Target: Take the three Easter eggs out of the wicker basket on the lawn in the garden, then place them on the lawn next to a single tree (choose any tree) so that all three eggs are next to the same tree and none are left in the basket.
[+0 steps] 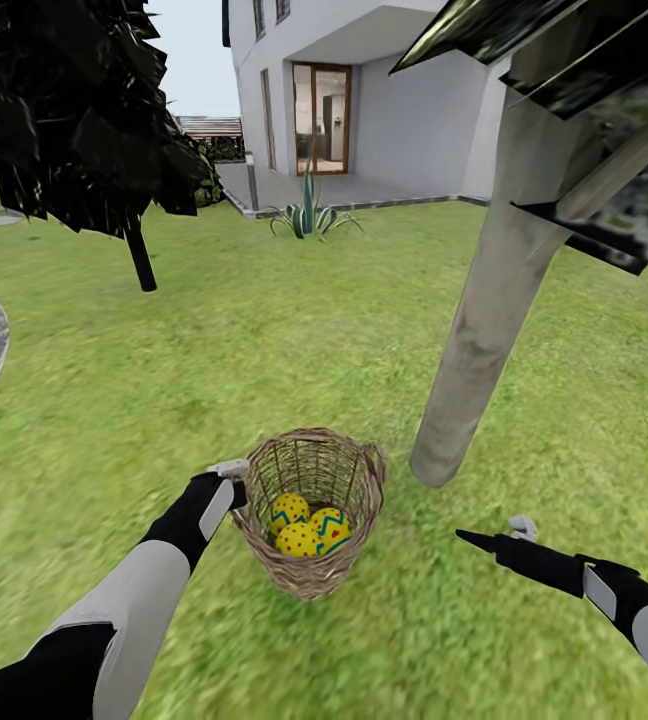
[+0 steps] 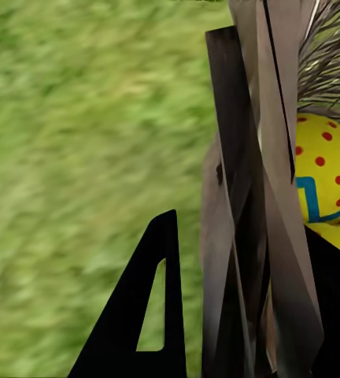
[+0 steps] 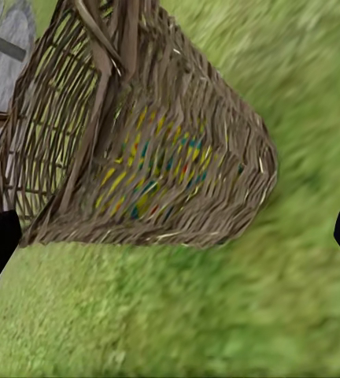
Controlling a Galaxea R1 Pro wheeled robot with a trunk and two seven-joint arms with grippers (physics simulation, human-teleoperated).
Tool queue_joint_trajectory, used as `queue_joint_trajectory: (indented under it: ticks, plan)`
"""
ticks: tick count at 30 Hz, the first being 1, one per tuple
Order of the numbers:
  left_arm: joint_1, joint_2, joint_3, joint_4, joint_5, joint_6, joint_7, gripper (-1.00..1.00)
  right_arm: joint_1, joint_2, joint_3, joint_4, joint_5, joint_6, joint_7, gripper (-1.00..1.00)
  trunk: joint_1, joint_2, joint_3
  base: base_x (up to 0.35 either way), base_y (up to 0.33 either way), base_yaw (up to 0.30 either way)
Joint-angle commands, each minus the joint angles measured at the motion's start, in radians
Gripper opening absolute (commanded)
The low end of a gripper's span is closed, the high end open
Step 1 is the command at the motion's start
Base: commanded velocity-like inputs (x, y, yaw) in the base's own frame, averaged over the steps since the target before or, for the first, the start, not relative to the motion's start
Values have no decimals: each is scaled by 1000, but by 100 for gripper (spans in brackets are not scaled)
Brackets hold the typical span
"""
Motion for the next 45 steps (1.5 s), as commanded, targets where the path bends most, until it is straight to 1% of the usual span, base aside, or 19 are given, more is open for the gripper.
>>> queue_joint_trajectory:
  ticks: [1, 10, 19, 20, 36, 45]
  plan:
    - [1, -1, 3, 5, -2, 6, 8, -100, 0, 0, -2, 0, -5, 10, 3, 100, 4, -7, -4, 0, 0, 0]
    - [1, -1, 3, 6, -2, 5, 8, -100, 0, 0, -2, 0, -5, 10, 3, 100, 39, -70, -32, 0, 0, 0]
    - [1, -1, 2, 1, -2, 5, 8, -100, 0, 0, -2, 1, -5, 10, 1, 100, 39, -70, -32, 0, 0, 0]
    - [1, -1, 2, 1, -2, 5, 8, 100, 0, 0, -2, 1, -5, 10, 1, 100, 39, -70, -32, 0, 0, 0]
    - [1, -1, 2, -1, -2, -1, 8, 100, 0, -1, -3, 1, -5, 10, -2, 100, 39, -70, -32, 0, 0, 0]
    - [1, -1, 3, -2, -2, -1, 8, 100, 0, -2, -3, 1, -6, 10, -3, 100, 4, -7, -4, 0, 0, 0]
